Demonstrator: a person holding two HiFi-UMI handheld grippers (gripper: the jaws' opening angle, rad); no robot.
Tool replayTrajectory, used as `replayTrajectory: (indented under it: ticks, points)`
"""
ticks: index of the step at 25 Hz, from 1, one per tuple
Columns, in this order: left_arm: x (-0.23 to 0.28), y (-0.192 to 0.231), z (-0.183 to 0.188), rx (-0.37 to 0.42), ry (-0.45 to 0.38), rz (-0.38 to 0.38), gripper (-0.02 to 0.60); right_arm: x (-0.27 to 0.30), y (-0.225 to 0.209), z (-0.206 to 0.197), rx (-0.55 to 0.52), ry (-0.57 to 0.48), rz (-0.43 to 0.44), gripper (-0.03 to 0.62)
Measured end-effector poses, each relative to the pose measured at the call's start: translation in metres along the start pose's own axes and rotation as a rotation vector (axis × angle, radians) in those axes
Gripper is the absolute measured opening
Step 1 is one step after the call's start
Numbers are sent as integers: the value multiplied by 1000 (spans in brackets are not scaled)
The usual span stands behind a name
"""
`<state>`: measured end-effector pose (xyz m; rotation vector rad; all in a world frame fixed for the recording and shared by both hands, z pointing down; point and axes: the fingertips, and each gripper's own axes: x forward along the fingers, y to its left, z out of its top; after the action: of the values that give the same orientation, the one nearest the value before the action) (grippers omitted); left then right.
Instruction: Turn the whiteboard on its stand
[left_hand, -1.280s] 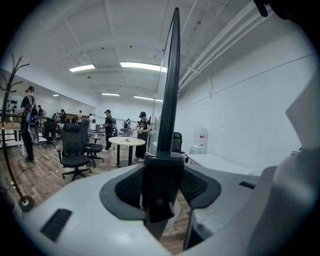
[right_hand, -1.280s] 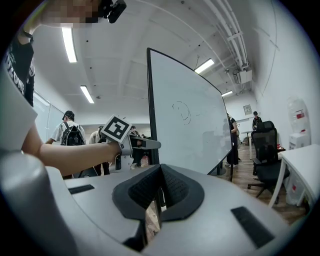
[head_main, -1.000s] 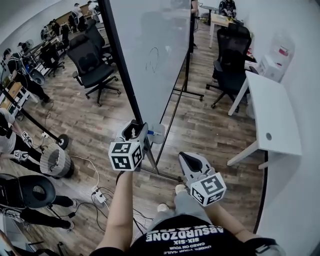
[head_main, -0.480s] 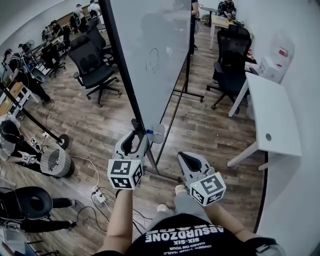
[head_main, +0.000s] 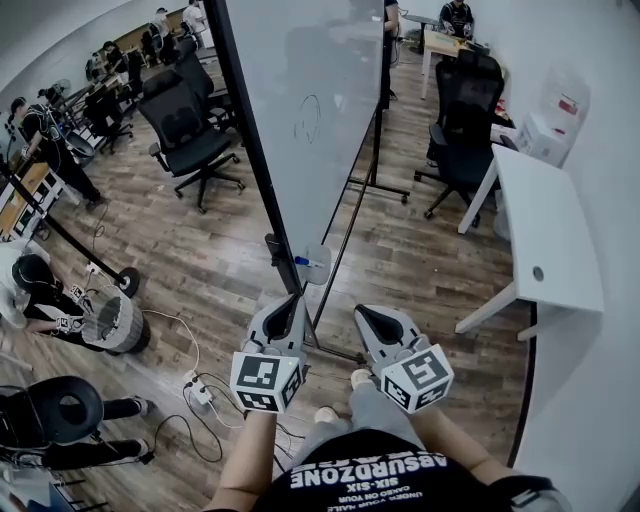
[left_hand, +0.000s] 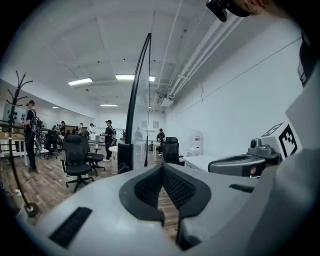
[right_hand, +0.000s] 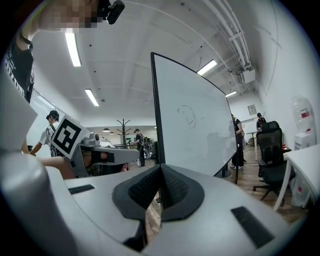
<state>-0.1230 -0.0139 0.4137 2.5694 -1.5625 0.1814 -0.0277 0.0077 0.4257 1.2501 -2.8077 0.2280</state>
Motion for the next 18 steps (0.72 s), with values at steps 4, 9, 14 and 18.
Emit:
replayTrajectory:
  ticks: [4,9,14,18]
  points:
    - [-12,-14,-1,15,2,-4,6,-2,8,-3,8,9,21,-2]
    - [-20,-25,-9,-3,-9,-14,6,-5,18,-7,7,16,30,-2]
    - [-25,-31,-17,-21,1,-38,6,-6,25,-12,3,24,32,-2]
    - [-31,-35,-17,-33,-1,-53,6,-8,31,-12,-2,29,35,-2]
